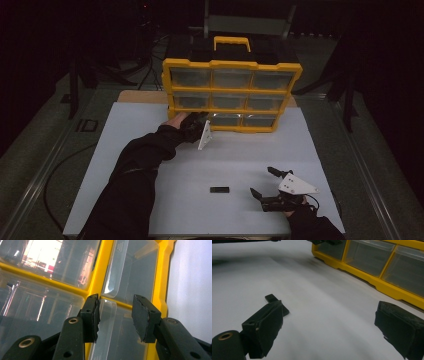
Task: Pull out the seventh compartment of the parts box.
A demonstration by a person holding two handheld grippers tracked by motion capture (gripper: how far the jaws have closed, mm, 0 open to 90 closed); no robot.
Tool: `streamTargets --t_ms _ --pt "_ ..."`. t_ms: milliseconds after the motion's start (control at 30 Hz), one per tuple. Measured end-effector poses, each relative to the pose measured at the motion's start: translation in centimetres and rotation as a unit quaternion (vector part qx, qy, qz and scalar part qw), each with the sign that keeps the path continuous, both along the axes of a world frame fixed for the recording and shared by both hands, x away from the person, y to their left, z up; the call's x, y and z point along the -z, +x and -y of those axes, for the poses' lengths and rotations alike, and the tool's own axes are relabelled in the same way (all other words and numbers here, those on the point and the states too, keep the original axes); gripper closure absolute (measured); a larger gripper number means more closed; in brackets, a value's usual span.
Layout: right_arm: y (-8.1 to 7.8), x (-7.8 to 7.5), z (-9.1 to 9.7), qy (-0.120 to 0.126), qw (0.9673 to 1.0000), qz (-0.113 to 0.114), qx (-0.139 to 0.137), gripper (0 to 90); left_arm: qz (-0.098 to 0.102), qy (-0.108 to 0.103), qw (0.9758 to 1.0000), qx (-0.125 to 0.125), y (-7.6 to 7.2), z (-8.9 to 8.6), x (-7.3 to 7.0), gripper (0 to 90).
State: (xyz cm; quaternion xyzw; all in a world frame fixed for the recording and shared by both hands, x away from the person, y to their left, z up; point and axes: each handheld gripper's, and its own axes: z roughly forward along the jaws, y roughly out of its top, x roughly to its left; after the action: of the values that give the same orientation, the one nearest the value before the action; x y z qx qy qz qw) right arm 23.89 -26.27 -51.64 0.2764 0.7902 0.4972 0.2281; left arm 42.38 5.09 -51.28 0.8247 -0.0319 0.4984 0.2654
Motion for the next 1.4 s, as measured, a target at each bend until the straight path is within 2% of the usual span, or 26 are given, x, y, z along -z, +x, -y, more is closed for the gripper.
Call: streamTargets --t_ms 67,133,300,400,467,567,667,733,767,833,933,1067,1233,1400 --pt "0.0 -0.01 0.03 0.001 1.0 0.003 0.001 8.1 0.004 0.002 1.0 -0.001 -0.05 0.03 0.1 57.6" --pt "-0.04 -0.06 0.06 -0.001 1.0 0.004 0.002 8.1 -0.002 -0.006 1.0 0.001 0.03 -0.06 0.07 57.7" --pt "-0.07 -0.05 0.01 -0.002 1.0 0.003 0.001 8.1 0.002 0.012 0.9999 -0.007 -0.03 0.22 -0.15 59.1" --pt "-0.15 -0.1 0.01 -0.003 1.0 0.006 0.001 8.1 0.013 0.018 0.9996 -0.015 -0.21 0.19 0.1 59.0" --pt "-0.12 -0.09 0.06 -0.003 1.0 0.008 0.001 8.1 0.011 0.018 0.9997 -0.013 -0.17 0.01 0.02 59.1" --pt "-0.08 -0.03 -0.04 -0.002 1.0 0.0 0.003 8.1 0.011 0.028 0.9994 -0.015 -0.16 0.17 -0.09 59.0" --pt "-0.07 -0.03 -0.11 -0.003 1.0 0.004 0.0 8.1 0.007 0.039 0.9991 -0.017 -0.14 0.35 -0.29 59.0" --pt "-0.04 -0.04 -0.11 -0.002 1.0 0.005 0.001 8.1 0.013 0.051 0.9984 -0.02 -0.22 0.53 -0.24 59.0" --pt "-0.03 -0.05 -0.12 -0.002 1.0 0.005 0.001 8.1 0.009 0.051 0.9985 -0.019 -0.19 0.61 -0.21 58.9" --pt "-0.08 -0.06 -0.25 -0.004 1.0 0.002 0.002 8.1 0.018 0.06 0.9978 -0.024 -0.15 0.86 0.01 59.7" --pt "-0.08 -0.06 -0.21 -0.005 1.0 0.003 0.0 8.1 0.018 0.057 0.9979 -0.023 -0.18 0.79 0.06 59.8" --pt "-0.01 0.0 -0.15 0.0 1.0 0.0 0.002 8.1 0.029 0.054 0.998 -0.02 -0.18 0.72 0.29 61.9" --pt "0.05 0.04 -0.17 -0.001 1.0 -0.002 0.004 8.1 0.044 0.065 0.9965 -0.027 -0.29 0.8 0.29 67.0" --pt "0.05 -0.01 -0.12 -0.001 1.0 -0.002 0.003 8.1 0.057 0.066 0.9957 -0.03 -0.37 0.84 0.5 70.5"
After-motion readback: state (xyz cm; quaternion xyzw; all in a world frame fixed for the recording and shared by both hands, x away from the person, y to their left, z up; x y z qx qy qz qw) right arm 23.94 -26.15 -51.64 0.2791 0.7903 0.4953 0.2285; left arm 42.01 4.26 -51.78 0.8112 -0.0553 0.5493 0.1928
